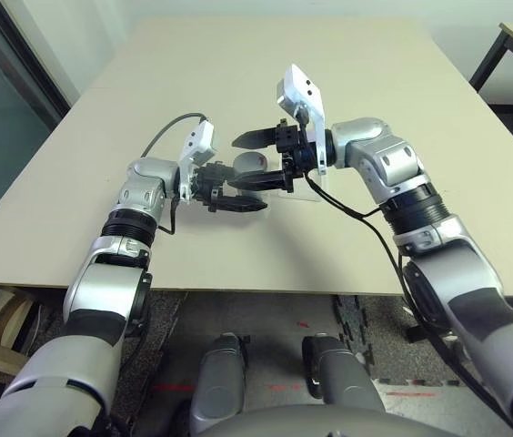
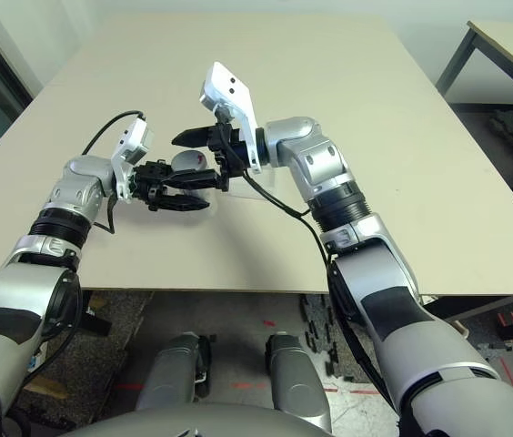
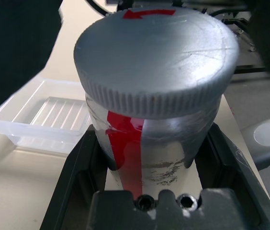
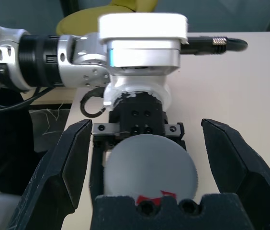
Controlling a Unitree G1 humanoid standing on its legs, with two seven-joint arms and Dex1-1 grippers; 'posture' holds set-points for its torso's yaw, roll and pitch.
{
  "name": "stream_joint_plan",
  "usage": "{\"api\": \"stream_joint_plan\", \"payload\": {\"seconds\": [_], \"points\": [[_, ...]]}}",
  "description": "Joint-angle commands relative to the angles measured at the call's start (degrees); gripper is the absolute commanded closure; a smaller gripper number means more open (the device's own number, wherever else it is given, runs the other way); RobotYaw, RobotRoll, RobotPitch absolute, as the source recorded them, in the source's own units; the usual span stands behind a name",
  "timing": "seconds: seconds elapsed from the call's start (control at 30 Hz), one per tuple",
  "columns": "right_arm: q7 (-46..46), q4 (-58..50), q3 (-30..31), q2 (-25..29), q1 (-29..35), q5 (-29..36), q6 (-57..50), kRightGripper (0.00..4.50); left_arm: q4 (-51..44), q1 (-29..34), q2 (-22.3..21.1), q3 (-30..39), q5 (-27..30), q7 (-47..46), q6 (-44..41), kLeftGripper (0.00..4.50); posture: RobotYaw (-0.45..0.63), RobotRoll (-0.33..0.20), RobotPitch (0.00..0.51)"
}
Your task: Pour the medicine from the bottle into the box.
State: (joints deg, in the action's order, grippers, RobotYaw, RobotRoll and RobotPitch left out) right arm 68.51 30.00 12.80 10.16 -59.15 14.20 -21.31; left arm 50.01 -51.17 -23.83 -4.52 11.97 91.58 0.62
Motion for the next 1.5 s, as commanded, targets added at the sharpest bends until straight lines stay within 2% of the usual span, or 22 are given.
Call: {"api": "stream_joint_plan", "payload": {"seconds": [0.03,0.7,1.17,1.37,1.5], "points": [[-0.9,2.3,-0.8,-0.3,-0.9,-0.6,1.3,0.0,-0.2,-0.9,0.0,-0.5,-0.5,0.8,0.3,1.7,-0.02,0.0,0.067],[-0.5,0.2,-4.5,6.5,0.5,2.1,-0.8,0.0,2.6,-2.5,-0.5,-1.1,-1.6,0.9,1.7,1.7,-0.05,0.0,0.07],[0.1,-4.8,-8.7,14.7,3.4,5.8,-5.8,0.0,3.5,-2.7,-0.6,-1.6,-1.5,0.9,2.6,1.7,-0.06,0.0,0.066],[0.1,-5.5,-8.9,15.9,4.0,5.6,-6.4,0.0,3.8,-2.9,-0.6,-1.6,-1.5,0.9,2.7,1.7,-0.06,0.0,0.066],[0.0,-8.4,-8.3,14.8,4.4,6.5,-7.9,0.0,4.2,-3.1,-0.5,-1.3,-1.7,0.9,2.8,1.7,-0.06,0.0,0.065]]}}
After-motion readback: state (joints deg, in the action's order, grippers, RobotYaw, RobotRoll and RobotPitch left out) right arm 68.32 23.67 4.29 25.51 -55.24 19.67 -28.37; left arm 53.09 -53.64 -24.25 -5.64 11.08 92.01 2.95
